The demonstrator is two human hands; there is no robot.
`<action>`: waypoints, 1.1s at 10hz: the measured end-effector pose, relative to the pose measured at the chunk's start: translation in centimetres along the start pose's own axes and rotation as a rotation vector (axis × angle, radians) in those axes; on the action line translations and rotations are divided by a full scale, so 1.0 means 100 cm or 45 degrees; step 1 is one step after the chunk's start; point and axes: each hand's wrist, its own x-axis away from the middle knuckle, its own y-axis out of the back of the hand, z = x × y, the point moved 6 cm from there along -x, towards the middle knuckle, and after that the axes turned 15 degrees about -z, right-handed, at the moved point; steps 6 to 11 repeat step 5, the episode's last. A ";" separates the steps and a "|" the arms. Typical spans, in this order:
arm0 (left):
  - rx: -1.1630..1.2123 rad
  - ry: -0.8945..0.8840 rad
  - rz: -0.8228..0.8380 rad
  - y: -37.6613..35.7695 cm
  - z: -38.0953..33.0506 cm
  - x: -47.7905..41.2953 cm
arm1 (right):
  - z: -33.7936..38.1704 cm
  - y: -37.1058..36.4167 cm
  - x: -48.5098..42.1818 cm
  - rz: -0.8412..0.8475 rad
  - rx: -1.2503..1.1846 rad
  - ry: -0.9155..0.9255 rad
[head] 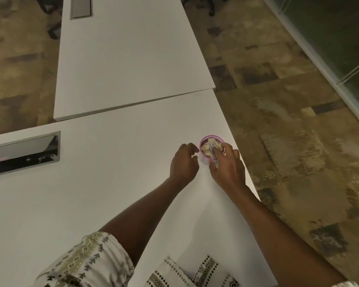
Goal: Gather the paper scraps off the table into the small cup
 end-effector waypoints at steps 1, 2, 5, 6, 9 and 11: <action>-0.055 0.020 0.008 0.014 0.019 0.021 | 0.003 -0.001 0.003 0.094 0.106 0.022; -0.121 0.030 0.015 0.028 0.038 0.043 | 0.007 -0.001 0.006 0.173 0.157 0.021; -0.270 0.123 -0.029 0.074 0.088 0.095 | 0.024 0.034 0.023 0.065 0.063 0.035; -0.270 0.123 -0.029 0.074 0.088 0.095 | 0.024 0.034 0.023 0.065 0.063 0.035; -0.270 0.123 -0.029 0.074 0.088 0.095 | 0.024 0.034 0.023 0.065 0.063 0.035; -0.270 0.123 -0.029 0.074 0.088 0.095 | 0.024 0.034 0.023 0.065 0.063 0.035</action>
